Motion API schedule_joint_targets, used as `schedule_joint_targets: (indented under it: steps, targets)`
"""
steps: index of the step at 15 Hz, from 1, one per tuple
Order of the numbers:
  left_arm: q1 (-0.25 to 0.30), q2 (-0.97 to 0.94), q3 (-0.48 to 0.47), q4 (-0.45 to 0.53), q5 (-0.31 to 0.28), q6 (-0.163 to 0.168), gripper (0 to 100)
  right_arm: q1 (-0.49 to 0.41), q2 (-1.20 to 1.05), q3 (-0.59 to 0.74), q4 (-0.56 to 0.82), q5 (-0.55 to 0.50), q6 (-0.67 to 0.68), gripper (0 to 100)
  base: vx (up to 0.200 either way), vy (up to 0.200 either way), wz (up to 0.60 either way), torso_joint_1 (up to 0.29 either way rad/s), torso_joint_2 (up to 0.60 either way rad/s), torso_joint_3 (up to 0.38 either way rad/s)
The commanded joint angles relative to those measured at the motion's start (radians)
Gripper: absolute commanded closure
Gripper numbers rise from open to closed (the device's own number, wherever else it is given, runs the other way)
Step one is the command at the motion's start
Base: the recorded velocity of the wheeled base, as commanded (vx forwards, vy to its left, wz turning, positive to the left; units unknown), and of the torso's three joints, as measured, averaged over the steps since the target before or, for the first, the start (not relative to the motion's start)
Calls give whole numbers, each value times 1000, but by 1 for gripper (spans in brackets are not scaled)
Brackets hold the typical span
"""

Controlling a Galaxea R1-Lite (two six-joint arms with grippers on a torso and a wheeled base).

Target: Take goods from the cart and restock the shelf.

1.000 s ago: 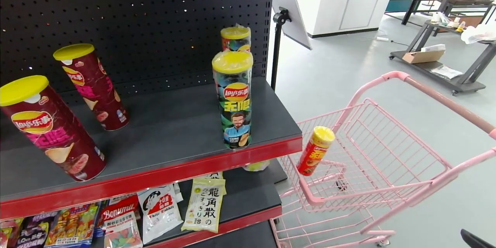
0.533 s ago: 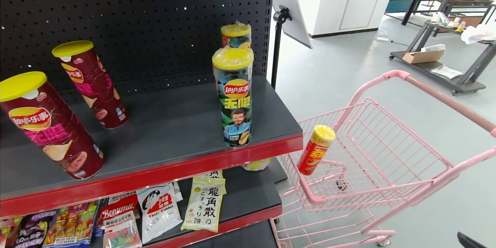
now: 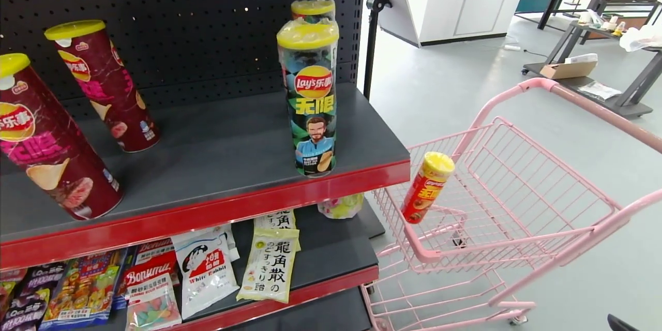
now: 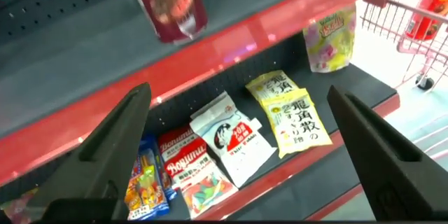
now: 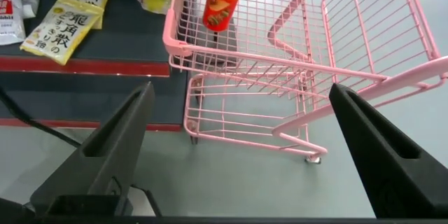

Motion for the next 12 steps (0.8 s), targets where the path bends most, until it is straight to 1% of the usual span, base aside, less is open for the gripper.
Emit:
schedule_joint_targets:
  steps: [1, 5, 7, 9, 10, 11, 12]
  targets:
    - [0, -8, 0, -1, 0, 0, 0, 1, 0, 2, 2, 1, 0, 0, 0, 0, 0, -188, 544, 359]
    - [0, -14, 0, 1, 2, 0, 0, -1, 12, 11, 7, 1, 1, 0, 0, 0, 0, -182, 548, 361]
    - [0, -12, 0, 1, 3, -5, 0, -1, 74, 12, -10, -2, 6, 0, 0, 0, 0, -76, 283, 190]
    - [0, -12, 0, 2, 6, -8, 0, 4, 178, -24, -71, 7, 41, 0, 0, 0, 0, -24, 93, 61]
    - [0, 2, -2, 2, 13, -26, 0, 7, 342, -66, -245, 18, 161, 0, 0, 0, 0, 0, 0, 0]
    - [0, 22, -6, 2, 20, -43, 0, -2, 459, -96, -349, 38, 182, 0, 0, 0, 0, 0, 0, 0]
    - [0, 46, -15, 1, 22, -51, 0, -12, 584, -121, -438, 48, 188, 0, 0, 0, 0, 0, 0, 0]
